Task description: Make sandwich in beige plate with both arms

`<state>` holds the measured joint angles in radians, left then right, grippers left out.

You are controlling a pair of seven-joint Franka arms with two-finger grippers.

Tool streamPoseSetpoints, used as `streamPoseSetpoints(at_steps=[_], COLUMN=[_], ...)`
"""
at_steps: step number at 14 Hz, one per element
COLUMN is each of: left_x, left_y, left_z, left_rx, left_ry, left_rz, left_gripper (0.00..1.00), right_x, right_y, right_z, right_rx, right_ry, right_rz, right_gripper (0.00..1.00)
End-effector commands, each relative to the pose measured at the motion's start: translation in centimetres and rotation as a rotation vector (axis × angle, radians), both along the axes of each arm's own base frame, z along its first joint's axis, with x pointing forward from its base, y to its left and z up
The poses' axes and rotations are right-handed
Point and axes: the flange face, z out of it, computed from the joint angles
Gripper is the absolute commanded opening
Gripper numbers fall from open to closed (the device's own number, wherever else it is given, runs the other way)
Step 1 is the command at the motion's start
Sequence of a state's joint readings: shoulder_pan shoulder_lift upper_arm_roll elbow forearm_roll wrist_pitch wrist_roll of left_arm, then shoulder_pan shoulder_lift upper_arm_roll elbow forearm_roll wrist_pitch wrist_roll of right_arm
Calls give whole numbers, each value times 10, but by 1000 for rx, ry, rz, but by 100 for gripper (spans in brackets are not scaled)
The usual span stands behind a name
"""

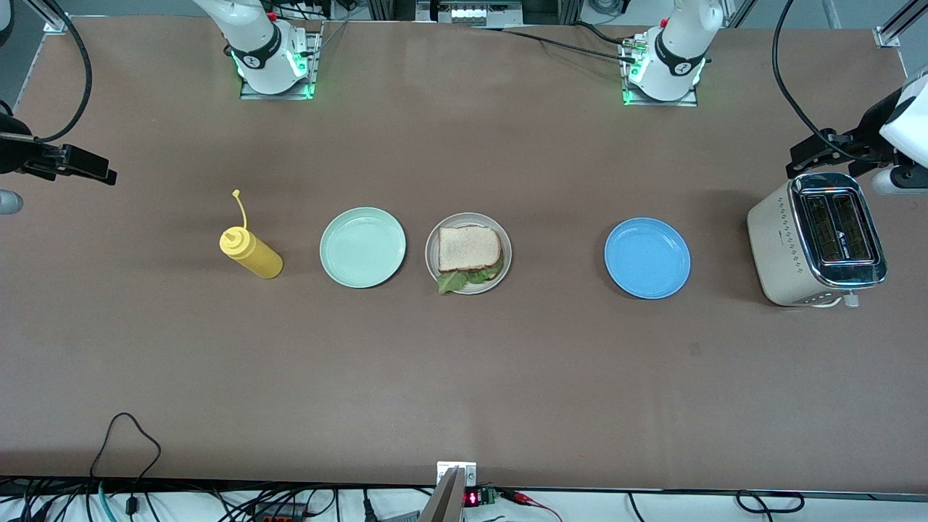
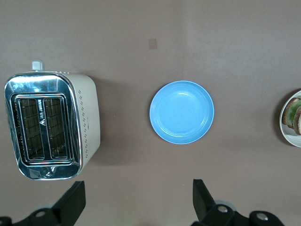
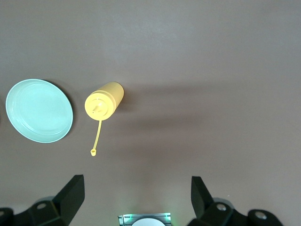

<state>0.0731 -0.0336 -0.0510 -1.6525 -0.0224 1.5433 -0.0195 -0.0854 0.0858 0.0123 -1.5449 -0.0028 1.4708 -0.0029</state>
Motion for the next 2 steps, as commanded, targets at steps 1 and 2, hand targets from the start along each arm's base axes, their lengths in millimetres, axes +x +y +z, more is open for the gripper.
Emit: streamPoseSetpoints(at_steps=[1,2], left_x=[-10,-10], left_y=[3,3], left_z=[3,2], left_rx=[24,23], left_ry=[3,5], left_rz=[10,8], left_gripper=[100,100], right_x=[0,-1], right_y=[0,-1], right_z=[4,4], right_rx=[13,11], right_ry=[-9,-9], right_rz=[-6,-7], right_gripper=[100,100])
